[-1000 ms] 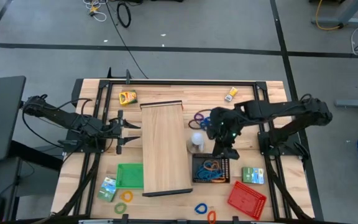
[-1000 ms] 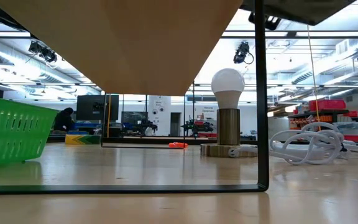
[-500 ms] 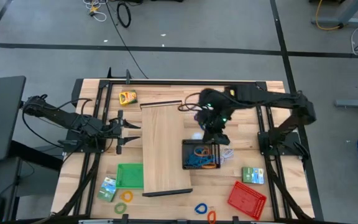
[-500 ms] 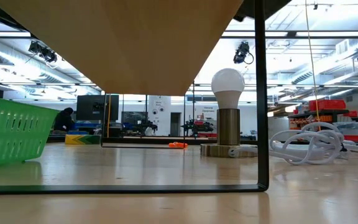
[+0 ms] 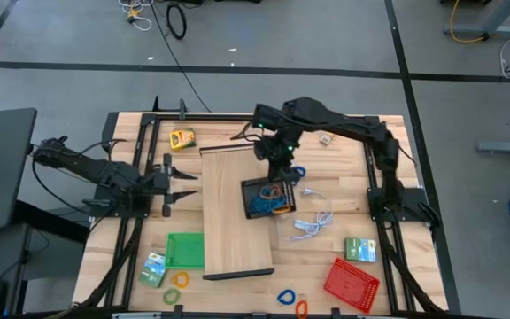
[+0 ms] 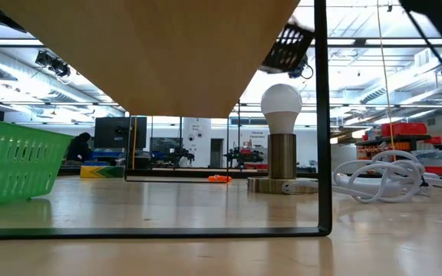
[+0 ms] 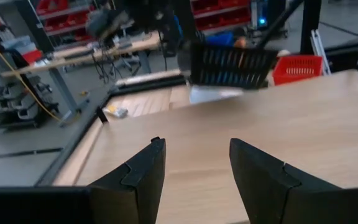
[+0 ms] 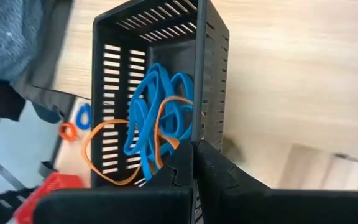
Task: Pick & Place Office Desk Supplies
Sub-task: Put the black bin on the shelf
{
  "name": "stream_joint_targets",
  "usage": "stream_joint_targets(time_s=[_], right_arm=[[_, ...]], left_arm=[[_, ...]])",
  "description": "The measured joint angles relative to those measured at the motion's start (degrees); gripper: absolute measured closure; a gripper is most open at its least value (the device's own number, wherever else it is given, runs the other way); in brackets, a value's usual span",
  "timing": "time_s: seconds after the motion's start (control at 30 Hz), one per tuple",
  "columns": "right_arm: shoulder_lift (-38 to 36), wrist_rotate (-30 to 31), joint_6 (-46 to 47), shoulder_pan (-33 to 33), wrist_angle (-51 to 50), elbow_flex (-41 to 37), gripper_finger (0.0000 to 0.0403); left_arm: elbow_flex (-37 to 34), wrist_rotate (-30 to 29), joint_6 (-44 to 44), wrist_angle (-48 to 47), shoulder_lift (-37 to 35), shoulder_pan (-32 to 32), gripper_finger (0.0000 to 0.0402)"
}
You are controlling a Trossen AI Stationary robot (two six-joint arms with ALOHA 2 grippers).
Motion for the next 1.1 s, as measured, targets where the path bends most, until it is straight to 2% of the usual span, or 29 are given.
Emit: stream_joint_targets(time_s=[0.17,0.3,0.43,0.67,1.1], right_arm=[[4.9,-0.4,-3.9,-2.2,0.5,5.1,0.0398],[5.1,-0.9,-4.1,-3.6,1.6,5.5,0.0398],[5.1,1.6,-4.8,-3.9,2.6,5.5,0.0398],[5.1,1.5,-6.1,-3.4,7.2,5.5,0.0398],[8.5,1.9,-7.6,0.4,8.9,5.4,0.0398]], left_arm=[[0.0,-2.1,1.4,0.0,-4.8,0.0,0.0216],[0.0,-2.4,2.6,-0.3,-8.0,0.0,0.0216],[0.0,-2.4,4.3,-0.4,-10.0,0.0,0.0216],[0.0,-2.4,5.0,-0.9,-10.9,0.0,0.0216],[0.0,-2.6,5.3,-1.7,-10.9,0.0,0.0216]])
